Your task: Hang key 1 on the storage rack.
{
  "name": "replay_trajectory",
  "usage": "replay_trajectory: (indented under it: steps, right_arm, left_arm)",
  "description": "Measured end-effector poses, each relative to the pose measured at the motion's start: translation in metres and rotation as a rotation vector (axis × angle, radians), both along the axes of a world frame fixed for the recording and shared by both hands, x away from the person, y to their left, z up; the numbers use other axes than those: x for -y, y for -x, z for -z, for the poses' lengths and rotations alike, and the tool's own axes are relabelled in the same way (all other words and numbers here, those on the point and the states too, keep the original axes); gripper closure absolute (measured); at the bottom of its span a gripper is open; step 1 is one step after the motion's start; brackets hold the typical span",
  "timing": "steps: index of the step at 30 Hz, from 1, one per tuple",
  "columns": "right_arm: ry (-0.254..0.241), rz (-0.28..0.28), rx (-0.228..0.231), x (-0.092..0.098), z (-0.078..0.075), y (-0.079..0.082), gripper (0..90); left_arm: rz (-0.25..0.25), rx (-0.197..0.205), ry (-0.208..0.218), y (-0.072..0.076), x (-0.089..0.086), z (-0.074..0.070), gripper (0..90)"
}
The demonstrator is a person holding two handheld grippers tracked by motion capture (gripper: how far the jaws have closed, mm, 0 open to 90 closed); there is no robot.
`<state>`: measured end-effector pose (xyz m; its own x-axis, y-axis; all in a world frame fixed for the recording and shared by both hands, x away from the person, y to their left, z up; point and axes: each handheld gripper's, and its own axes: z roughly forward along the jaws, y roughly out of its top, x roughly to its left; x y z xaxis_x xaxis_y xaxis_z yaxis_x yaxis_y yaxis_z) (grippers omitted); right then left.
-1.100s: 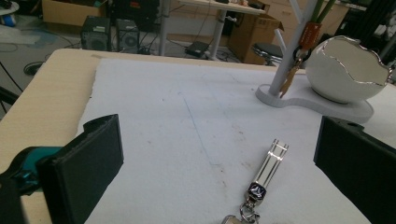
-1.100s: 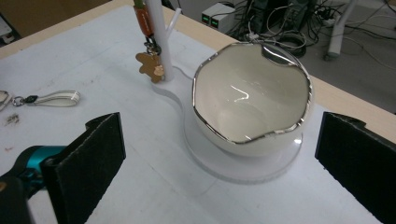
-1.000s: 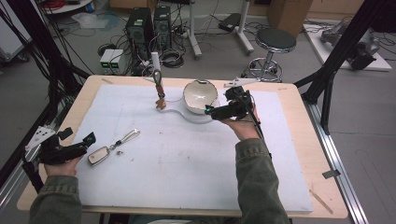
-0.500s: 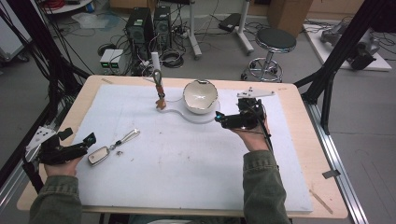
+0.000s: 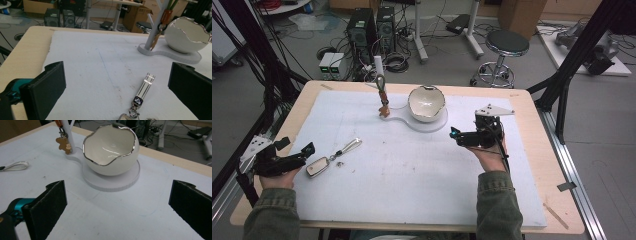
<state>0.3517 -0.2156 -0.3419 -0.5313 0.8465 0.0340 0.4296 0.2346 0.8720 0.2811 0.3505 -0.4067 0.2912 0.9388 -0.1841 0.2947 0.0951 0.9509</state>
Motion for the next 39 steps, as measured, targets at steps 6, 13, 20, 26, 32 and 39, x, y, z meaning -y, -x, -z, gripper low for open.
replay_trajectory:
  steps: [6, 13, 20, 26, 32, 39]
  right_arm:
    - [-0.007, 0.029, -0.003, 0.011, 0.011, 0.007, 0.4]
    - [-0.006, 0.065, 0.009, 0.018, 0.018, 0.019, 0.5]
    - [-0.015, 0.098, 0.009, 0.028, 0.032, 0.029, 0.4]
    - [-0.028, 0.128, 0.019, 0.037, 0.039, 0.037, 0.5]
    - [-0.038, 0.159, 0.038, 0.044, 0.048, 0.045, 0.5]
    - [-0.05, 0.192, 0.055, 0.05, 0.054, 0.052, 0.5]
  left_arm:
    - [0.001, 0.0, 0.001, 0.0, 0.0, 0.0, 1.7]
    - [0.001, 0.001, 0.001, 0.0, 0.0, 0.0, 1.7]
    - [0.002, 0.0, 0.001, 0.0, 0.0, 0.0, 1.7]
    - [0.001, -0.001, 0.001, 0.0, 0.001, 0.0, 1.7]
    - [0.002, -0.001, -0.001, 0.0, 0.001, 0.0, 1.7]
    - [0.001, -0.002, -0.001, 0.0, 0.001, 0.0, 1.7]
